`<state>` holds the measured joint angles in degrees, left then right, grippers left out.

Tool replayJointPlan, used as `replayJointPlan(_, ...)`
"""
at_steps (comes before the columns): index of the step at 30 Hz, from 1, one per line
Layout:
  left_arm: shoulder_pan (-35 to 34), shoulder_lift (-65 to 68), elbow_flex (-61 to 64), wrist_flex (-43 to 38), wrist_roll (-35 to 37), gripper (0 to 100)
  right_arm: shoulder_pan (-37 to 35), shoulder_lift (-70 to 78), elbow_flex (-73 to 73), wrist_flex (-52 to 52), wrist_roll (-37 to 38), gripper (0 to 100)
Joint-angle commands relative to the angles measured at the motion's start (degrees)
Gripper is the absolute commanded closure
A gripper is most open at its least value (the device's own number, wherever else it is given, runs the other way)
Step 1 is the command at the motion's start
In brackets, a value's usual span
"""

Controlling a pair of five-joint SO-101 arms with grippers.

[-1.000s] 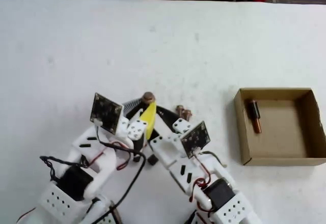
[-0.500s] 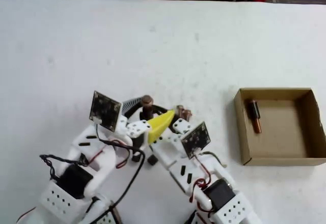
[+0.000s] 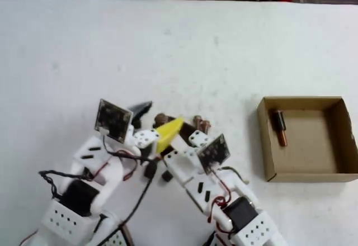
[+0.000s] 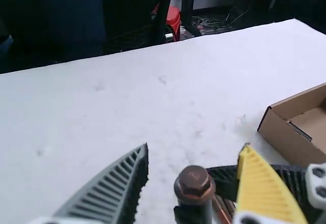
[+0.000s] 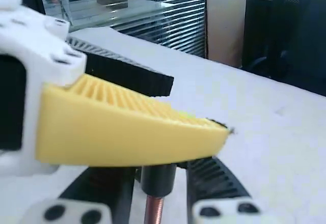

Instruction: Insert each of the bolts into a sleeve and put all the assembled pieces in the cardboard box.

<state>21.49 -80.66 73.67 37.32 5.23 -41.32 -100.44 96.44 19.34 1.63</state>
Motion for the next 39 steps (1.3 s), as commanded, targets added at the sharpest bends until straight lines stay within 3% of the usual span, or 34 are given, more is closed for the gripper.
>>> replayJointPlan(1, -2.2, -0.4, -0.4, -0.4, -0.4, 71, 0.4, -1.0, 0.5, -0.3, 0.7, 98.2)
replayJointPlan(7, -3.2, -0.6, -2.4, -2.0, -0.5, 71, 0.4, -1.0, 0.5, -0.3, 0.7, 98.2)
replayJointPlan(14, -11.8, -0.6, -8.8, -1.7, -0.2, 72, 3.1, -1.0, 0.5, -0.1, 0.7, 98.2)
replayJointPlan(19, -15.9, -0.6, -10.1, -1.3, -0.4, 88, 4.9, -1.0, 0.5, 0.3, 0.8, 98.2)
replayJointPlan(22, -16.1, -0.6, -10.3, 3.1, -0.4, 98, 4.9, -1.0, 0.4, 3.5, 0.8, 98.2)
replayJointPlan(25, -16.1, -0.7, -10.3, 8.7, -0.4, 94, 5.9, -1.0, -0.7, 5.8, 2.9, 98.2)
replayJointPlan(33, -16.1, -12.1, -9.8, 21.2, -0.5, 98, 13.9, -1.0, -8.7, 16.3, 5.6, 98.2)
replayJointPlan(39, -19.8, -16.0, -3.7, 22.4, -0.5, 98, 18.9, -1.0, -16.0, 24.0, 5.6, 98.2)
